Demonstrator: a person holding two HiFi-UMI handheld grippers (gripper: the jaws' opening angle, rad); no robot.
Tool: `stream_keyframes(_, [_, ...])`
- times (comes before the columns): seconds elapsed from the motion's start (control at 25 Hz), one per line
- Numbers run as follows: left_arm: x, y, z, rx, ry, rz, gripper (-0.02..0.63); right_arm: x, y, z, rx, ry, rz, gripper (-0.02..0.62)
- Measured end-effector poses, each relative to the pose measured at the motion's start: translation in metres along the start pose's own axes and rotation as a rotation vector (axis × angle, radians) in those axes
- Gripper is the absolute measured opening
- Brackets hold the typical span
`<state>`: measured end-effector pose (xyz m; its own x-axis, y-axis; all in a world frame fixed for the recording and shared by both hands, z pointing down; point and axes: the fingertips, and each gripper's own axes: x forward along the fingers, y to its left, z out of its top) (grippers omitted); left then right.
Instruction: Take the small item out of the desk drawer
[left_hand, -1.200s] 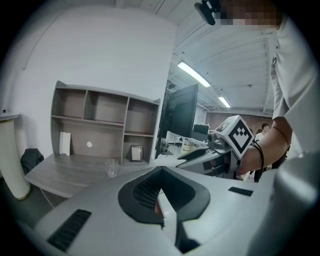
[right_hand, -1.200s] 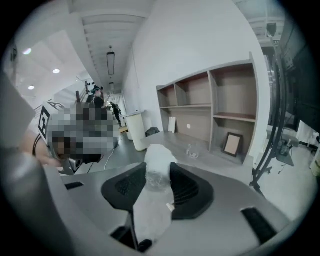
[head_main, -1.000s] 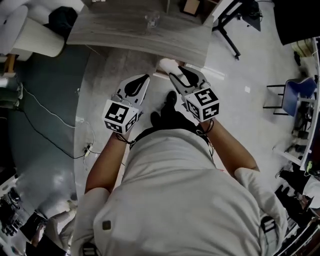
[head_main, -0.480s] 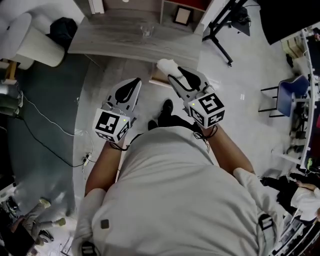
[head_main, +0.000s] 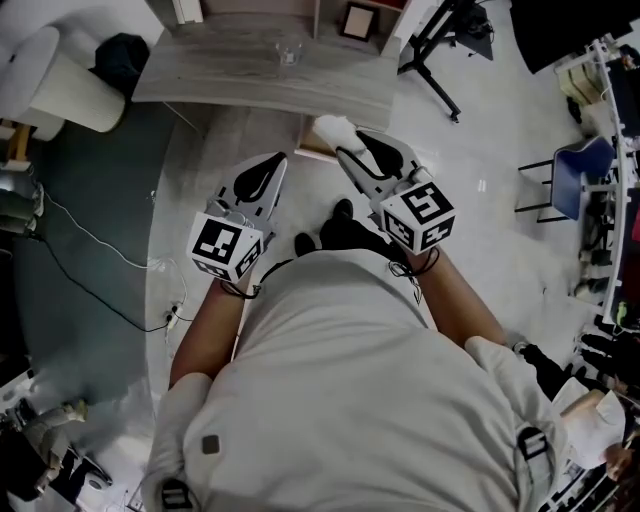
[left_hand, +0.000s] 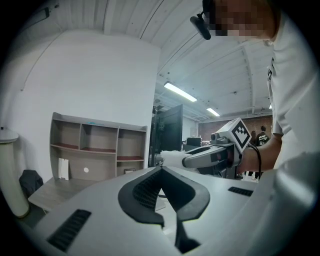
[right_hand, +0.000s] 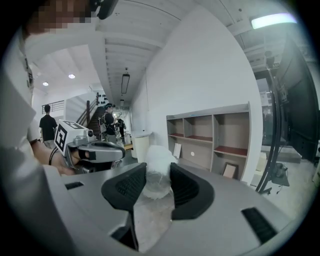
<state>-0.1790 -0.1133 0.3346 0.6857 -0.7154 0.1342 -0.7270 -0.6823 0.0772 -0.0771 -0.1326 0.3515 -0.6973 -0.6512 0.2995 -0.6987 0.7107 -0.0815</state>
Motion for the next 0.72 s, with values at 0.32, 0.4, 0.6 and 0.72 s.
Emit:
stream_keyframes(0.32, [0.006,-0.015,0.001,-0.007,0.002,0.008,0.015,-0.015,-0.005,0.006,-0.009,-0.012,0.029,0.158])
stream_keyframes(0.4, [0.012,-0.02,0.003,-0.006,0.002,0.019,0.015,-0.019,-0.01,0.008,-0.01,-0.016,0.042,0.158])
stream_keyframes(0.6, [0.033,-0.047,0.011,-0.013,-0.004,0.033,0.015,-0.044,-0.028,0.006,-0.006,-0.02,0.066,0.158])
stream_keyframes(0.72, [0.049,-0.067,0.007,-0.018,0.003,0.039,0.015,-0.065,-0.04,-0.001,-0.001,-0.016,0.08,0.158])
